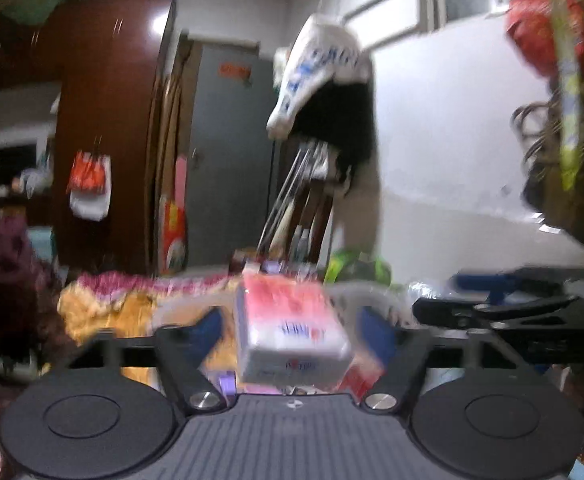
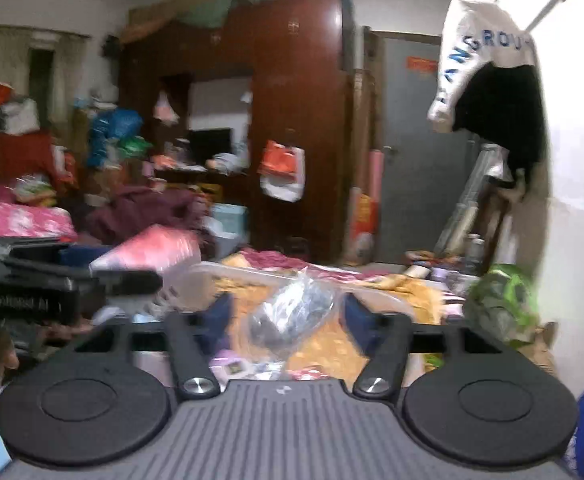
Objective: Organize objects
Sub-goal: 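Carry both items over the basket and open both grippers to drop them, then grasp a purple wrapped box with the left gripper while the right grasps a white box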
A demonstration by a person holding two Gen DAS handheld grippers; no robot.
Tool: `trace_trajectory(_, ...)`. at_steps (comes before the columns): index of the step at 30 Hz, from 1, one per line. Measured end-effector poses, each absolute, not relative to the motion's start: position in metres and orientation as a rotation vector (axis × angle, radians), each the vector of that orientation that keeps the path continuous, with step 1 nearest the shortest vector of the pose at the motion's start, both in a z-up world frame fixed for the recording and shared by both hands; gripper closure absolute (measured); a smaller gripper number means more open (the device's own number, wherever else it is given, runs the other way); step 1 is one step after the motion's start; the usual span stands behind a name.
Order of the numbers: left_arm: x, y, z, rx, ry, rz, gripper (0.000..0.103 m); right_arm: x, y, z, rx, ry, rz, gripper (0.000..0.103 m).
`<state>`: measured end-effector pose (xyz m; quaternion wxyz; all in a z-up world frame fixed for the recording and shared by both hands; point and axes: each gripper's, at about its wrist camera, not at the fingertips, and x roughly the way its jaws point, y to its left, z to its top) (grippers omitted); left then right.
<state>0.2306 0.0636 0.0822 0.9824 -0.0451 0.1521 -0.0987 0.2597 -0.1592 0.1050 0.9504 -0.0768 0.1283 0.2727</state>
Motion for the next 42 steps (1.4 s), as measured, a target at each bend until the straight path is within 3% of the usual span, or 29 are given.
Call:
trace_trajectory(1, 0.232, 0.065, 0.077, -0.101, 0.329, -0.193, 0.015, 0.257, -0.159, 0.103, -0.162, 0.238, 0.525, 0.000)
trace_trajectory(6, 0.176, 0.078, 0.064, -0.111, 0.245, -0.218, 0.015, 0.220, -0.196, 0.085, -0.052, 0.220, 0.603, 0.000)
trace_trajectory(13, 0.106, 0.071, -0.004, -0.054, 0.349, -0.242, 0.015, 0.178, -0.235, 0.013, 0.070, 0.380, 0.694, 0.000)
trace_trajectory(23, 0.088, 0.053, -0.052, -0.026, 0.435, -0.352, 0.015, 0.179, -0.204, -0.024, 0.060, 0.515, 0.781, 0.000)
trace_trajectory(29, 0.093, 0.050, -0.056, -0.017, 0.449, -0.336, 0.015, 0.171, -0.195, -0.037, 0.029, 0.539, 0.796, 0.020)
trace_trajectory(31, 0.093, 0.047, -0.058, -0.020, 0.452, -0.338, 0.015, 0.167, -0.201, -0.037, 0.037, 0.536, 0.804, 0.033)
trace_trajectory(32, 0.093, 0.046, -0.059, -0.011, 0.449, -0.333, 0.015, 0.166, -0.204, -0.037, 0.038, 0.539, 0.803, 0.047)
trace_trajectory(33, 0.092, 0.046, -0.059, -0.004, 0.447, -0.325, 0.015, 0.165, -0.207, -0.036, 0.031, 0.543, 0.794, 0.052)
trace_trajectory(40, 0.101, 0.032, -0.057, -0.002, 0.459, -0.286, 0.015, 0.162, -0.220, -0.039, 0.028, 0.534, 0.738, 0.048)
trace_trajectory(42, 0.102, 0.029, -0.056, -0.004, 0.457, -0.274, 0.017, 0.161, -0.213, -0.039, 0.005, 0.527, 0.752, 0.039)
